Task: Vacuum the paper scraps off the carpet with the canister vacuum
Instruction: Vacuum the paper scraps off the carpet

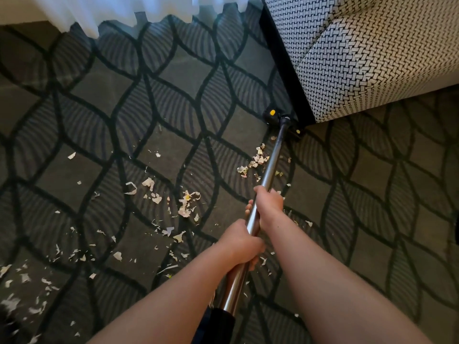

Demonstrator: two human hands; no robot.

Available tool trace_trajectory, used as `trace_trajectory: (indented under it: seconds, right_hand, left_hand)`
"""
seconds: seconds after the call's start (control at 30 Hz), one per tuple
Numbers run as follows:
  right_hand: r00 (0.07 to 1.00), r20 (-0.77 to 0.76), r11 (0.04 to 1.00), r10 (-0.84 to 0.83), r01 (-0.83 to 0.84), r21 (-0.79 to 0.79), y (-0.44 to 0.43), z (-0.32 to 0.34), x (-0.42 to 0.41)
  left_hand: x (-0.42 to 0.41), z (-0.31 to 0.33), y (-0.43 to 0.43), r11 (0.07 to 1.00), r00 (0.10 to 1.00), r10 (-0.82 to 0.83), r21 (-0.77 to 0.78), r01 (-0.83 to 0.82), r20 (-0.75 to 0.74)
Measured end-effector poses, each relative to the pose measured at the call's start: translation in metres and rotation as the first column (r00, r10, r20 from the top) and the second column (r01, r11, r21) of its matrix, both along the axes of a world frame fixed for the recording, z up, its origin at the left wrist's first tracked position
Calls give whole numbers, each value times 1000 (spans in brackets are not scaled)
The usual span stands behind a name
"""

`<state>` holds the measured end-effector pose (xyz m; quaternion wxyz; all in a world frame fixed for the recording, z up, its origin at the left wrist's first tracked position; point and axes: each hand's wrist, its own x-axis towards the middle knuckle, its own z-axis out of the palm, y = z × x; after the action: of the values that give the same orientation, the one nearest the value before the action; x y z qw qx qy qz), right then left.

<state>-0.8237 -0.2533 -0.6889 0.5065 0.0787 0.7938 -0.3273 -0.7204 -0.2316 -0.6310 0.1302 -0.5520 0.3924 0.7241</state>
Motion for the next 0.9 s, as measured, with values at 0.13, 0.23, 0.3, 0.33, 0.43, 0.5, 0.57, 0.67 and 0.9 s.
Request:
trace_trajectory:
  seconds: [0.13,0.23,0.3,0.33,0.43,0.5,0.57,0.67,0.9]
  right_hand:
    - [999,37,1000,-13,12,21,2,1,3]
    - [999,43,1000,-6,5,28,0,4,2]
    - [999,37,999,0,-1,33,0,8,1]
    - [999,36,999,3,-5,34,1,9,0]
    - [999,40,999,13,-14,39,5,17,-1]
    - [999,45,999,22,-24,44,9,25,0]
    - [998,50,998,31,-33,51,14,28,2]
    - [998,50,997,34,-37,65,23,31,8]
    - [997,78,996,22,-29,88,54,38,32]
  left_hand:
    - [1,2,2,1000,999,-3,-2,3,32]
    - [-2,5,1,1000,999,9,8,-10,38]
    - [-4,6,2,1000,999,19,10,-19,42]
    - [-5,7,3,1000,999,26,9,-26,43]
    - [-8,13,7,999,998,36,23,-37,42]
    - [-7,19,11,999,998,30,27,-31,47]
    - [-5,21,16,999,999,24,33,-26,44]
    - [0,26,25,999,999,24,43,-26,41]
    - [26,38,54,994,999,32,103,-34,29]
